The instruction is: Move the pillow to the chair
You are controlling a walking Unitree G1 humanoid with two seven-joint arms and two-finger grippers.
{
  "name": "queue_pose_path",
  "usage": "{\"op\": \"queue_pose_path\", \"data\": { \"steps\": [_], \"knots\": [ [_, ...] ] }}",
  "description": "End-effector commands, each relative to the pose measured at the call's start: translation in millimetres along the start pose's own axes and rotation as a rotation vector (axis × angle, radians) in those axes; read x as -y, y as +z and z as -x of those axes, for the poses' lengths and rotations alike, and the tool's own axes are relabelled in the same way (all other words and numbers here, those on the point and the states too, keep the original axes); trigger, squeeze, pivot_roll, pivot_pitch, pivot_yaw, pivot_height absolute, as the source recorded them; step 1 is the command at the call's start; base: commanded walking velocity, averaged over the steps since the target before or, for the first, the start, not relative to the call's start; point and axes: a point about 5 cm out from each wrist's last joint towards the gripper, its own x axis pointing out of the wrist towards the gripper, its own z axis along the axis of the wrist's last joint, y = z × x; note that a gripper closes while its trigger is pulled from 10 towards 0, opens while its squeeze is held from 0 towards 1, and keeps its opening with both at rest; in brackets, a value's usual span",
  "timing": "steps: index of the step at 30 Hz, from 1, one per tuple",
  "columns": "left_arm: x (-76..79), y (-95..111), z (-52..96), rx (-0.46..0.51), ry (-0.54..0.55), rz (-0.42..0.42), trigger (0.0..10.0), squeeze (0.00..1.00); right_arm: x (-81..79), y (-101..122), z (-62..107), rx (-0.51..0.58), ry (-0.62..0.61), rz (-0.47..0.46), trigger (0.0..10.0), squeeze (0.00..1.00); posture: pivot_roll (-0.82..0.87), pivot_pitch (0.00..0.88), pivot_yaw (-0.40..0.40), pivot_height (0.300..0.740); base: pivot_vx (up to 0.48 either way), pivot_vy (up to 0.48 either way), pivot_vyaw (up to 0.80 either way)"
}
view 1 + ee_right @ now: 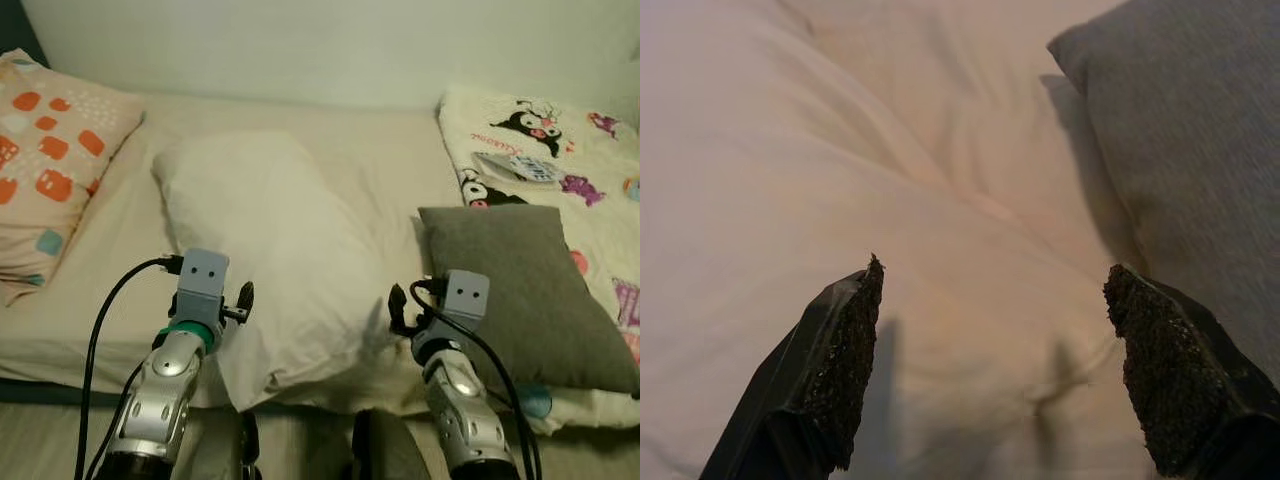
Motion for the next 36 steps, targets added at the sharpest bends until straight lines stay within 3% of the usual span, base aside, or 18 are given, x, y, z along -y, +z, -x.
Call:
{"op": "queue_pose_path", "data": {
  "steps": [1, 6, 14, 19, 22, 23, 24, 26, 27, 29, 30, 31, 35, 36],
  "knots": [
    [1.2, -2.2, 1.3, -0.010, 0.002, 0.000, 10.0, 0.00, 1.7, -2.3, -0.3, -0.012, -0.003, 0.002, 10.0, 0.00, 0.04, 0.025, 0.004, 0.595, 0.000, 0.000, 0.00],
    [1.8, -2.7, 2.2, -0.010, 0.009, 0.005, 10.0, 0.00, 1.2, 0.7, -3.9, -0.007, 0.007, 0.009, 10.0, 0.00, 0.04, 0.030, -0.003, 0.595, 0.000, 0.000, 0.00],
    [-8.9, -0.9, 3.6, 0.018, 0.077, 0.004, 10.0, 0.00, 1.0, 13.2, -29.7, -0.010, 0.023, 0.001, 10.0, 0.00, 0.05, 0.048, -0.020, 0.595, 0.000, 0.000, 0.00],
    [-31.2, 10.5, 15.9, 0.131, 0.150, -0.015, 10.0, 0.00, -8.6, 24.8, -54.2, -0.060, 0.073, -0.094, 10.0, 0.00, 0.09, 0.081, -0.046, 0.595, 0.000, 0.000, 0.00],
    [-43.6, 15.9, 24.1, 0.182, 0.201, -0.018, 10.0, 0.00, -13.1, 28.1, -59.1, -0.078, 0.090, -0.129, 10.0, 0.00, 0.11, 0.092, -0.053, 0.595, 0.000, 0.000, 0.00],
    [-55.8, 19.2, 30.9, 0.208, 0.254, -0.027, 10.0, 0.00, -17.7, 29.1, -61.8, -0.092, 0.105, -0.077, 10.0, 0.00, 0.12, 0.101, -0.058, 0.595, 0.000, 0.000, 0.00],
    [-55.8, 19.2, 30.9, 0.208, 0.254, -0.027, 10.0, 0.00, -17.7, 29.1, -61.8, -0.092, 0.105, -0.077, 10.0, 0.00, 0.12, 0.101, -0.058, 0.595, 0.000, 0.000, 0.00],
    [-71.2, 24.3, 39.4, 0.243, 0.316, -0.052, 10.0, 0.00, -26.1, 27.7, -62.9, -0.102, 0.132, 0.061, 10.0, 0.00, 0.14, 0.111, -0.065, 0.595, 0.000, 0.000, 0.00],
    [-71.2, 24.3, 39.4, 0.243, 0.316, -0.052, 10.0, 0.00, -26.1, 27.7, -62.9, -0.102, 0.132, 0.061, 10.0, 0.00, 0.14, 0.111, -0.065, 0.595, 0.000, 0.000, 0.00],
    [-82.3, 30.8, 46.9, 0.281, 0.349, -0.064, 10.0, 0.00, -35.8, 22.2, -61.7, -0.116, 0.178, 0.224, 10.0, 0.00, 0.15, 0.114, -0.070, 0.595, 0.000, 0.000, 0.00],
    [-82.3, 30.8, 46.9, 0.281, 0.349, -0.064, 10.0, 0.00, -35.8, 22.2, -61.7, -0.116, 0.178, 0.224, 10.0, 0.00, 0.15, 0.114, -0.070, 0.595, 0.000, 0.000, 0.00],
    [-86.0, 33.4, 49.4, 0.293, 0.356, -0.070, 10.0, 0.00, -40.4, 17.4, -60.2, -0.128, 0.208, 0.303, 10.0, 0.00, 0.16, 0.119, -0.074, 0.595, 0.000, 0.000, 0.00],
    [-90.3, 35.2, 52.6, 0.300, 0.363, -0.077, 10.0, 0.00, -45.3, 9.0, -57.2, -0.149, 0.253, 0.398, 10.0, 0.00, 0.16, 0.119, -0.074, 0.595, 0.000, 0.000, 0.00],
    [-93.5, 33.7, 54.7, 0.290, 0.372, -0.082, 10.0, 0.00, -46.9, 1.9, -54.1, -0.164, 0.286, 0.466, 10.0, 0.00, 0.16, 0.119, -0.072, 0.595, 0.000, 0.000, 0.00]
  ]
}}
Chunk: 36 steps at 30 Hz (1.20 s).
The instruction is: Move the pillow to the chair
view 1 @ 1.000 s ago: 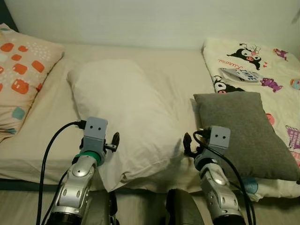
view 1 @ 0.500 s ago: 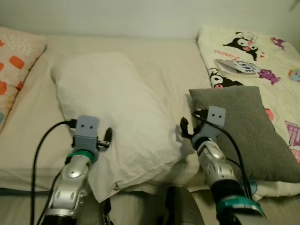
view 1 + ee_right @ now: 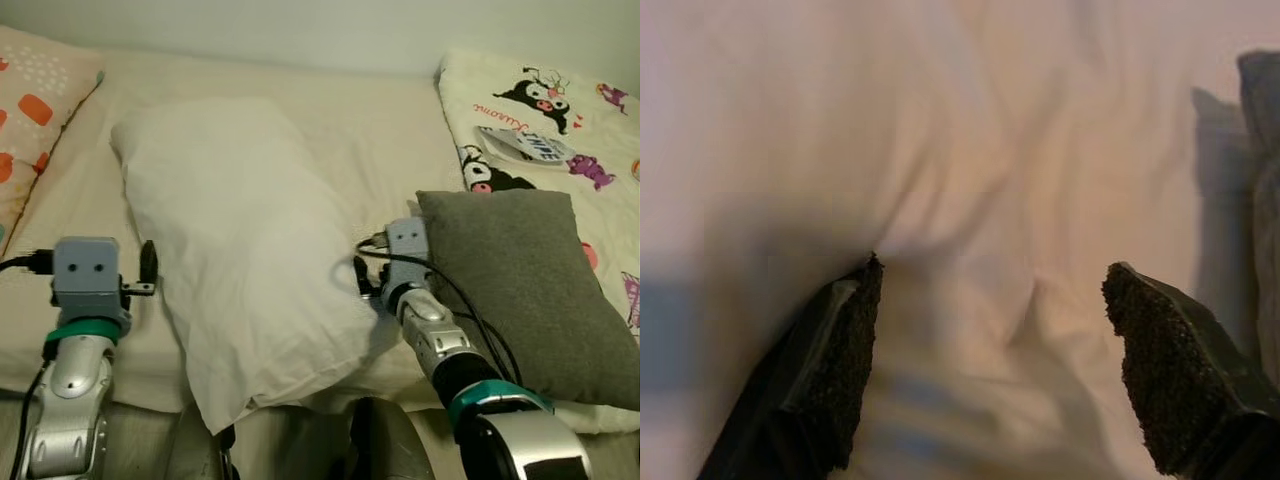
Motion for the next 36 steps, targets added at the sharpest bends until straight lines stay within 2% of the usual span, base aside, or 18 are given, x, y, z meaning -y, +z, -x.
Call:
{"op": "queue_pose_path", "data": {
  "steps": [1, 5, 7, 10, 11, 13, 14, 17, 18, 19, 20, 21, 24, 25, 26, 29, 34, 36],
  "knots": [
    [-7.7, -3.2, 4.5, -0.015, 0.012, -0.013, 10.0, 0.00, -10.5, -21.9, 5.0, -0.074, 0.068, 0.089, 10.0, 0.00, 0.15, 0.122, -0.071, 0.595, 0.000, 0.000, 0.00],
    [-15.0, -7.1, 7.0, -0.035, 0.043, -0.029, 10.0, 0.00, -18.5, -35.3, 9.1, -0.126, 0.142, 0.089, 10.0, 0.00, 0.15, 0.123, -0.070, 0.595, 0.000, 0.000, 0.00],
    [-21.4, -8.6, 5.5, -0.047, 0.071, -0.035, 10.0, 0.00, -42.7, -53.5, 17.7, -0.224, 0.378, 0.096, 10.0, 0.00, 0.14, 0.125, -0.066, 0.595, 0.000, 0.000, 0.00],
    [-23.3, -8.8, 4.8, -0.050, 0.079, -0.035, 10.0, 0.00, -51.8, -59.9, 22.0, -0.263, 0.473, 0.092, 10.0, 0.00, 0.14, 0.127, -0.065, 0.595, 0.000, 0.000, 0.00],
    [-25.0, -8.7, 4.2, -0.052, 0.084, -0.035, 10.0, 0.00, -60.9, -63.7, 26.4, -0.286, 0.583, 0.101, 10.0, 0.00, 0.14, 0.127, -0.064, 0.595, 0.000, 0.000, 0.00],
    [-26.6, -7.7, 3.3, -0.052, 0.091, -0.029, 10.0, 0.00, -73.8, -53.9, 29.2, -0.285, 0.752, -0.011, 10.0, 0.00, 0.14, 0.128, -0.062, 0.595, 0.000, 0.000, 0.00],
    [-26.6, -7.7, 3.3, -0.052, 0.091, -0.029, 10.0, 0.00, -73.8, -53.9, 29.2, -0.285, 0.752, -0.011, 10.0, 0.00, 0.14, 0.128, -0.062, 0.595, 0.000, 0.000, 0.00],
    [-25.6, -7.7, 2.6, -0.057, 0.087, -0.016, 10.0, 0.00, -74.5, 6.3, 21.2, -0.134, 0.860, -0.367, 10.0, 0.00, 0.13, 0.126, -0.063, 0.595, 0.000, 0.000, 0.00],
    [-25.6, -7.7, 2.6, -0.057, 0.087, -0.016, 10.0, 0.00, -74.5, 6.3, 21.2, -0.134, 0.860, -0.367, 10.0, 0.00, 0.13, 0.126, -0.063, 0.595, 0.000, 0.000, 0.00],
    [-24.8, -7.9, 2.5, -0.058, 0.084, -0.013, 10.0, 0.00, -71.2, 24.3, 20.3, -0.086, 0.878, -0.454, 10.0, 0.00, 0.13, 0.126, -0.063, 0.595, 0.000, 0.000, 0.00],
    [-23.6, -8.0, 2.3, -0.058, 0.079, -0.010, 10.0, 0.00, -62.3, 45.5, 17.5, -0.032, 0.869, -0.569, 10.0, 0.00, 0.13, 0.126, -0.063, 0.595, 0.000, 0.000, 0.00],
    [-23.6, -8.0, 2.3, -0.058, 0.079, -0.010, 10.0, 0.00, -62.3, 45.5, 17.5, -0.032, 0.869, -0.569, 10.0, 0.00, 0.13, 0.126, -0.063, 0.595, 0.000, 0.000, 0.00],
    [-21.6, -8.9, 1.6, -0.061, 0.075, -0.003, 10.0, 0.00, -35.8, 67.1, 8.8, 0.028, 0.788, -0.705, 10.0, 0.00, 0.12, 0.123, -0.067, 0.595, 0.000, 0.000, 0.00],
    [-20.0, -9.6, 1.4, -0.066, 0.069, 0.007, 10.0, 0.00, -14.4, 54.4, 1.7, 0.000, 0.635, -0.608, 10.0, 0.00, 0.12, 0.125, -0.075, 0.595, 0.000, 0.000, 0.00],
    [-20.0, -9.6, 1.4, -0.066, 0.069, 0.007, 10.0, 0.00, -14.4, 54.4, 1.7, 0.000, 0.635, -0.608, 10.0, 0.00, 0.12, 0.125, -0.075, 0.595, 0.000, 0.000, 0.00],
    [-18.4, -13.4, 3.0, -0.097, 0.047, 0.041, 10.0, 0.00, 9.2, 17.4, 1.6, -0.088, 0.410, -0.304, 10.0, 0.00, 0.12, 0.127, -0.083, 0.595, 0.000, 0.000, 0.00],
    [-18.5, -34.2, 14.9, -0.199, 0.064, 0.061, 10.0, 0.00, 33.2, 0.1, 4.9, -0.109, 0.164, -0.261, 10.0, 0.00, 0.12, 0.131, -0.086, 0.595, 0.000, 0.000, 0.00],
    [-18.5, -36.3, 16.7, -0.206, 0.066, 0.055, 10.0, 0.00, 34.7, -1.4, 5.3, -0.116, 0.148, -0.257, 10.0, 0.00, 0.12, 0.131, -0.086, 0.595, 0.000, 0.000, 0.00]
  ]
}}
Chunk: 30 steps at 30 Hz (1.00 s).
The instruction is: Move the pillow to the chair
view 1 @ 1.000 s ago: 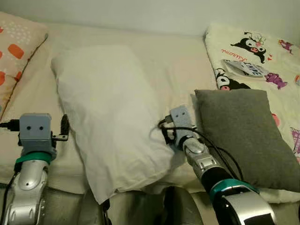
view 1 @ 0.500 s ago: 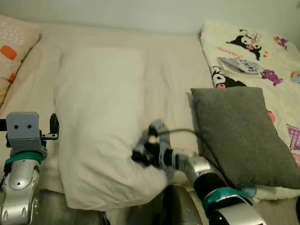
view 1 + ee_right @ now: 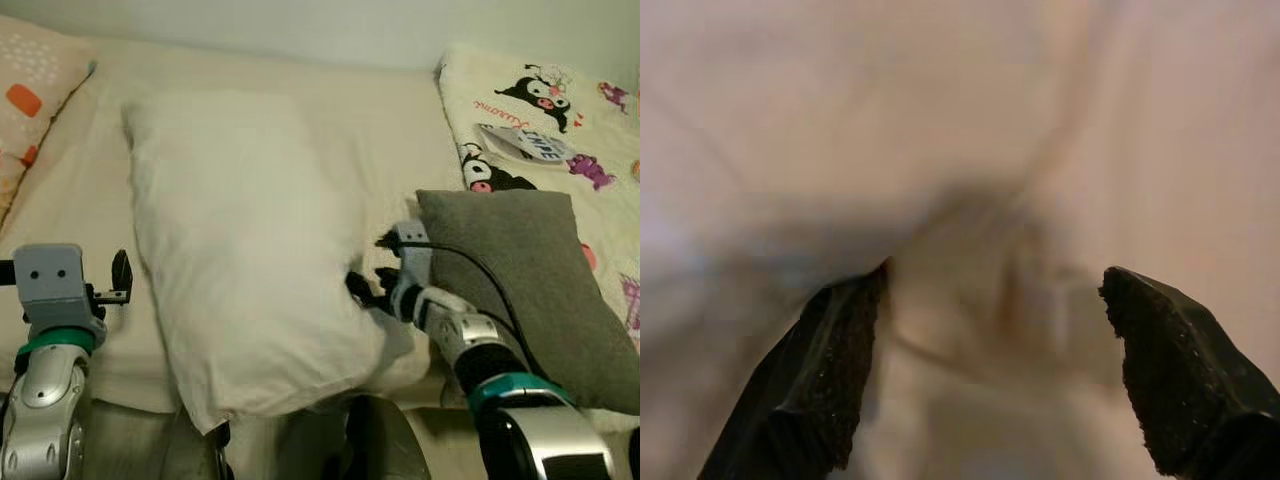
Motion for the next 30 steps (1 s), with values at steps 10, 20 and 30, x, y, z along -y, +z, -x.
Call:
{"op": "queue_pose_path", "data": {
  "steps": [10, 20, 30],
  "knots": [
    [-0.6, -24.5, 14.0, -0.100, -0.002, -0.016, 10.0, 0.00, 35.7, 18.4, 12.3, 0.191, -0.296, -0.012, 10.0, 0.00, 0.11, 0.139, -0.076, 0.595, 0.000, 0.000, 0.00],
    [18.8, -60.5, 35.3, -0.221, -0.094, 0.003, 10.0, 0.00, 38.1, 4.1, 16.7, 0.129, -0.260, 0.316, 10.0, 0.00, 0.09, 0.138, -0.080, 0.595, 0.000, 0.000, 0.00],
    [42.7, -107.4, 35.3, -0.339, -0.130, -0.072, 10.0, 0.00, 14.3, -39.2, 15.5, 0.038, -0.075, 0.461, 10.0, 0.00, 0.06, 0.129, -0.089, 0.595, 0.000, 0.000, 0.00]
  ]
}}
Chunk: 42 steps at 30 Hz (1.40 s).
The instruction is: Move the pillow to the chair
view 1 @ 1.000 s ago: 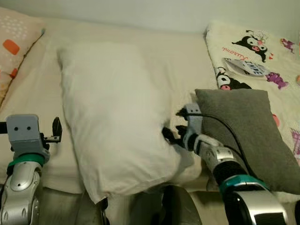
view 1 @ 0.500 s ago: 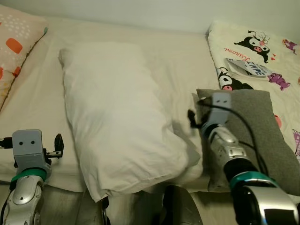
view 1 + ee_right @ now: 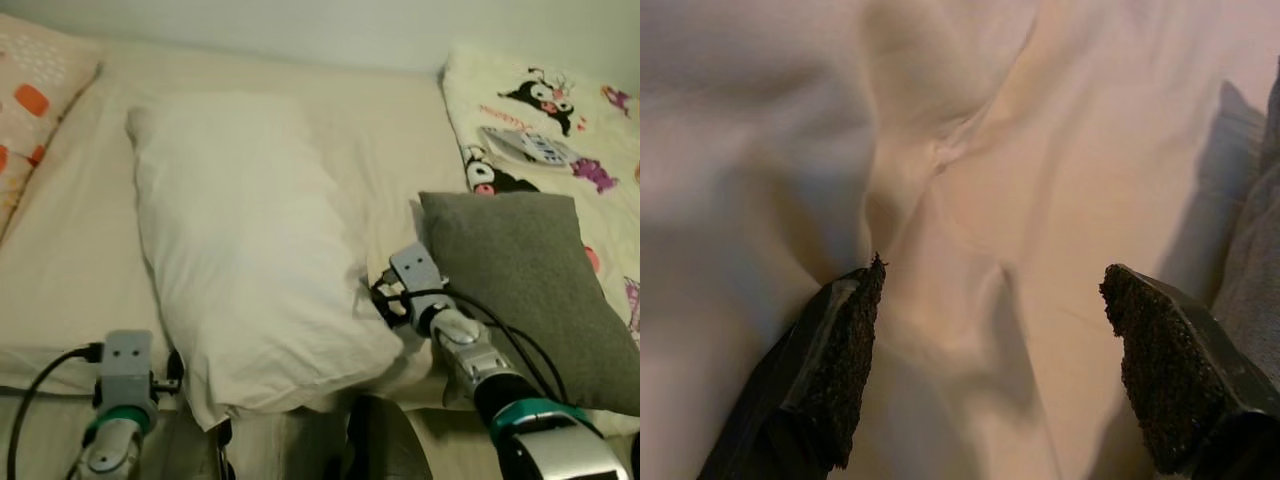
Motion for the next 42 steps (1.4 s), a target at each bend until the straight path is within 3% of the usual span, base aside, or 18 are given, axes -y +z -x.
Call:
{"op": "queue_pose_path", "data": {
  "steps": [1, 8, 12, 13, 15, 18, 21, 22, 23, 25, 28, 33, 35, 37, 40, 42],
  "knots": [
    [-4.8, 0.5, -4.6, 0.013, 0.036, -0.011, 10.0, 0.00, -6.1, -11.2, 3.4, -0.024, 0.029, -0.006, 10.0, 0.00, 0.06, 0.129, -0.089, 0.595, 0.000, 0.000, 0.00],
    [-28.1, 20.6, -24.8, 0.075, 0.119, -0.030, 10.0, 0.00, -16.2, -13.5, 4.0, -0.024, 0.110, 0.011, 10.0, 0.00, 0.05, 0.129, -0.096, 0.595, 0.000, 0.000, 0.00],
    [-41.1, 55.9, -49.7, 0.168, 0.128, -0.026, 10.0, 0.00, -35.3, -23.2, 10.1, -0.058, 0.345, 0.052, 10.0, 0.00, 0.06, 0.129, -0.114, 0.595, 0.000, 0.000, 0.00],
    [-41.1, 55.9, -49.7, 0.168, 0.128, -0.026, 10.0, 0.00, -35.3, -23.2, 10.1, -0.058, 0.345, 0.052, 10.0, 0.00, 0.06, 0.129, -0.114, 0.595, 0.000, 0.000, 0.00],
    [-43.2, 68.2, -55.0, 0.209, 0.123, -0.021, 10.0, 0.00, -43.2, -25.9, 14.5, -0.059, 0.466, 0.048, 10.0, 0.00, 0.06, 0.129, -0.116, 0.595, 0.000, 0.000, 0.00],
    [-49.9, 74.5, -58.5, 0.227, 0.128, -0.029, 10.0, 0.00, -55.0, -23.1, 20.8, -0.029, 0.627, 0.013, 10.0, 0.00, 0.06, 0.131, -0.112, 0.595, 0.000, 0.000, 0.00],
    [-52.0, 74.7, -59.0, 0.227, 0.129, -0.032, 10.0, 0.00, -58.4, -21.1, 22.7, -0.017, 0.671, -0.001, 10.0, 0.00, 0.06, 0.131, -0.112, 0.595, 0.000, 0.000, 0.00],
    [-54.1, 75.6, -61.5, 0.221, 0.114, -0.036, 10.0, 0.00, -67.1, -12.9, 28.6, 0.022, 0.789, -0.039, 10.0, 0.00, 0.05, 0.132, -0.099, 0.595, 0.000, 0.000, 0.00],
    [-54.1, 75.6, -61.5, 0.221, 0.114, -0.036, 10.0, 0.00, -67.1, -12.9, 28.6, 0.022, 0.789, -0.039, 10.0, 0.00, 0.05, 0.132, -0.099, 0.595, 0.000, 0.000, 0.00],
    [-52.0, 75.8, -63.4, 0.214, 0.097, -0.039, 10.0, 0.00, -71.1, -9.0, 32.3, 0.035, 0.845, -0.060, 10.0, 0.00, 0.05, 0.132, -0.099, 0.595, 0.000, 0.000, 0.00],
    [-29.8, 77.3, -72.4, 0.183, 0.009, -0.047, 10.0, 0.00, -86.8, 4.2, 47.2, 0.069, 1.017, -0.187, 10.0, 0.00, 0.04, 0.131, -0.095, 0.595, 0.000, 0.000, 0.00],
    [-12.3, 83.3, -77.5, 0.182, -0.035, -0.034, 10.0, 0.00, -95.8, 14.4, 57.1, 0.101, 1.106, -0.268, 10.0, 0.00, 0.04, 0.132, -0.092, 0.595, 0.000, 0.000, 0.00],
    [-4.1, 91.8, -80.0, 0.203, -0.057, -0.013, 10.0, 0.00, -96.7, 29.1, 61.4, 0.142, 1.137, -0.394, 10.0, 0.00, 0.03, 0.131, -0.084, 0.595, 0.000, 0.000, 0.00],
    [-1.0, 98.8, -81.4, 0.223, -0.068, 0.005, 10.0, 0.00, -93.7, 35.4, 63.0, 0.155, 1.142, -0.440, 10.0, 0.00, 0.03, 0.131, -0.080, 0.595, 0.000, 0.000, 0.00],
    [-0.4, 102.0, -81.9, 0.232, -0.073, 0.010, 10.0, 0.00, -90.3, 30.8, 61.6, 0.133, 1.122, -0.401, 10.0, 0.00, 0.03, 0.131, -0.080, 0.595, 0.000, 0.000, 0.00],
    [-1.4, 105.7, -82.0, 0.250, -0.080, 0.010, 10.0, 0.00, -78.8, 7.5, 59.7, 0.014, 1.067, -0.224, 10.0, 0.00, 0.03, 0.131, -0.080, 0.595, 0.000, 0.000, 0.00]
  ]
}}
